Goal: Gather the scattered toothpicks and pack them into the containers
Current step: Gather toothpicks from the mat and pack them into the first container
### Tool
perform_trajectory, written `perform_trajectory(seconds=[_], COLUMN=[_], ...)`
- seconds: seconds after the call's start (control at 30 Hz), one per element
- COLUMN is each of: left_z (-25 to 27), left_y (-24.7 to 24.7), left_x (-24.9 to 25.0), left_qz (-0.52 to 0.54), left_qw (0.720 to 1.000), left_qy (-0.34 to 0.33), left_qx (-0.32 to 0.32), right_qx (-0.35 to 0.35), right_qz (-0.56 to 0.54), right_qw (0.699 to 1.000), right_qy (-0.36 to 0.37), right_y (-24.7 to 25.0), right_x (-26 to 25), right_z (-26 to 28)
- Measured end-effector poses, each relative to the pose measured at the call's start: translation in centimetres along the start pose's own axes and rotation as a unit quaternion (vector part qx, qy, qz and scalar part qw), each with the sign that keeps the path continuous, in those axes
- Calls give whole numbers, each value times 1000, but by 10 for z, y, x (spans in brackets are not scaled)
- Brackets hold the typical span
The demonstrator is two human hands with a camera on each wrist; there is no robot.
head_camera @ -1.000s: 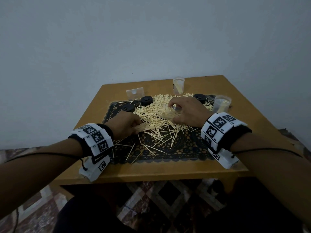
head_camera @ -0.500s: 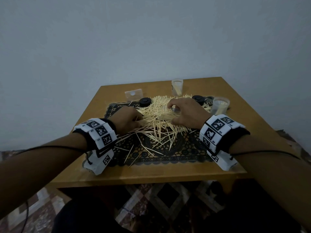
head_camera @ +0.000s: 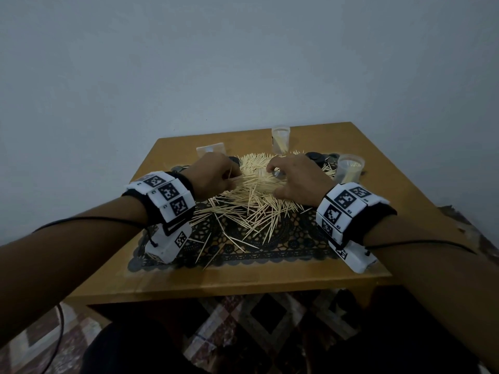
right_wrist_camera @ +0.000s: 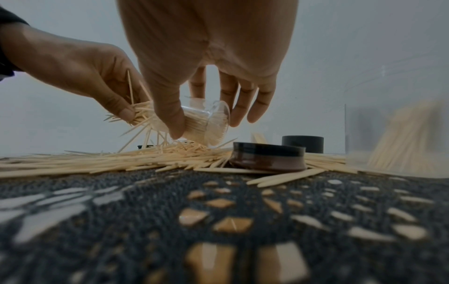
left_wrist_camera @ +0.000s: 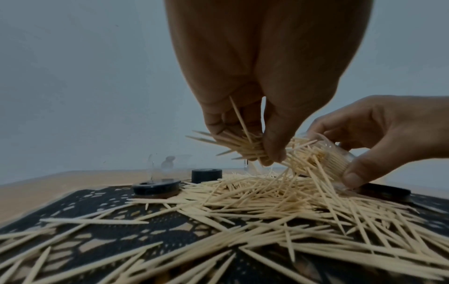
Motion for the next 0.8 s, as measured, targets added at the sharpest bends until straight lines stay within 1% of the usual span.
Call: perform_trajectory(seconds=[0.17,0.27,0.37,0.5,0.63,0.8], left_z=[-6,-13,-18,-23,-22,-12], left_y=[-4,-3,-1,3,-1,0], left_x=[3,9,13,13,6,-3], left_qz=[-8,-14,4,51,122,230], left_qw=[1000,1000,1000,998,992,969], left_qy=[1,-10,-15,-15,2,36], left_qx=[-13,-22,-15,22,40,78], right_qx=[-12,-18,-21,-27,-20,-24], right_qz=[-3,-3,-10,-28,-45,-52], right_qw=[1000,999,999,999,998,998], right_qy=[25,31,33,34,30,22], right_y=[-3,-4,-3,-2,1,0], right_x=[-5,-6,-6,-5,-4,-2], right_z=[0,0,1,3,2,2])
Point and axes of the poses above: each hand's wrist, its own z-axis away from the middle knuckle, its own y-axis out of the back of the hand, x = y × z, the point moved 7 cm from there along -z, towards the middle knuckle, and after that the axes turned 10 degrees about -y, right-handed, at the moved point
